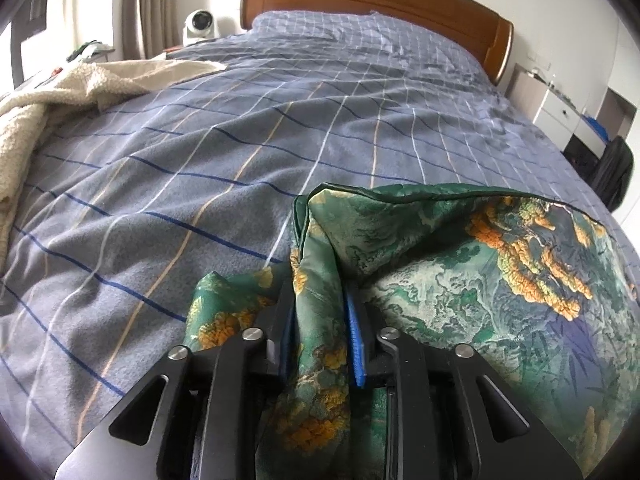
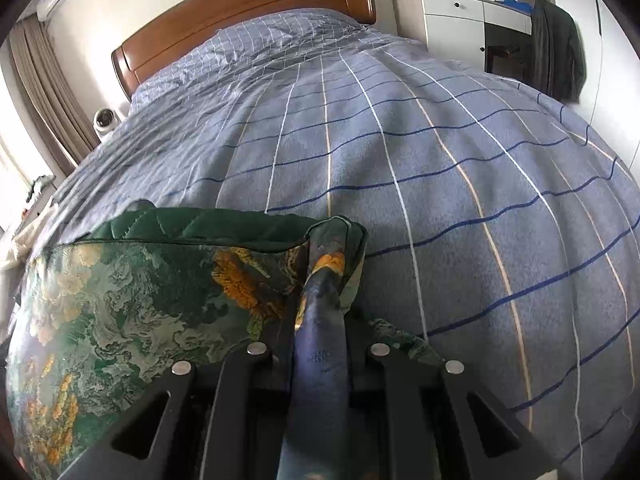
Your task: Fold large clothes
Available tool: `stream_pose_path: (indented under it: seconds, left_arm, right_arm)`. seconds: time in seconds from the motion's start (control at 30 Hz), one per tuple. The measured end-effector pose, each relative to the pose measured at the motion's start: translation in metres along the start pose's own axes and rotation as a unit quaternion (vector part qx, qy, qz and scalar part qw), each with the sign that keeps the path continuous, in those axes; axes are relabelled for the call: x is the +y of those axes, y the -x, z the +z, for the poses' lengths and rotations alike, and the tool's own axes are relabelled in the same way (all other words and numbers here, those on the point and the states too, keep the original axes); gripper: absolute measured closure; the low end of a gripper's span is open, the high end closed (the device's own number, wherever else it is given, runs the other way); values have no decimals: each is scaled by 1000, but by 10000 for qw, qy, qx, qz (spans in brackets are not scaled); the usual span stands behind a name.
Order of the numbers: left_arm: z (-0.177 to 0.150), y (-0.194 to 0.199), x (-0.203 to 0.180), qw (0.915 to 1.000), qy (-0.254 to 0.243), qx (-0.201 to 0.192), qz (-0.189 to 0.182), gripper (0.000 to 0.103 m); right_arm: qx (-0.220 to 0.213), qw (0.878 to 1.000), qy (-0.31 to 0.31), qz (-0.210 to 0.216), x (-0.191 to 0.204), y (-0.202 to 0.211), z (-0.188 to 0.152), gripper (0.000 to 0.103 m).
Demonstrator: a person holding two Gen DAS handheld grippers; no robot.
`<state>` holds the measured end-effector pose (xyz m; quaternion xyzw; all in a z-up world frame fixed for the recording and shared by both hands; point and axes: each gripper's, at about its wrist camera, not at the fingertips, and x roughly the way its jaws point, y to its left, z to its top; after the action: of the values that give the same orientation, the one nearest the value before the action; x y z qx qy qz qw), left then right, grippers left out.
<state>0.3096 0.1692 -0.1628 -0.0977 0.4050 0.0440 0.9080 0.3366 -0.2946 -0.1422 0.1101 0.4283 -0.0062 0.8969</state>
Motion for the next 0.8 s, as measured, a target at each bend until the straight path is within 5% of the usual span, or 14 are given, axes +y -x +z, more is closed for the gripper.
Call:
stream_pose_path:
  seconds: [0.07,0.13,0.33,0.47,0.57,0.67,0.73,0.8]
  left_arm:
    - [7,10,1,9998,30,121,129,50]
    - [14,25,2,9997,3,196,108,14]
    - [39,88,-13,9983,-380,-393,-179,8]
    - [55,76,-47,9949,-868,-461,-226,4]
    - [55,37,-67,9914,-1305,-59,-91,4]
    - [46,1,-69,9890,-1432,336,126,4]
    - [39,-7,-58,9923,-1172,401,-34,1]
    - [33,-13,-39,9964,-666,363,-366,0]
  right_arm:
    - [-9,9997,-177,174,-7,6,2,81]
    - [9,9989,-412,222,-17,20,7,61]
    - [-888,9954,-110,-341,-15,100,31,54]
    - [-1236,9902,652,-70,26,132,35,50]
    - [-890,9882,1118,554,62,116,26,43]
    - [-222,9907,1256,471,75,68,6,43]
    - [17,9946,986,330,61,40,-6,43]
    - [-142,9963,555,647,39,33,-11,44]
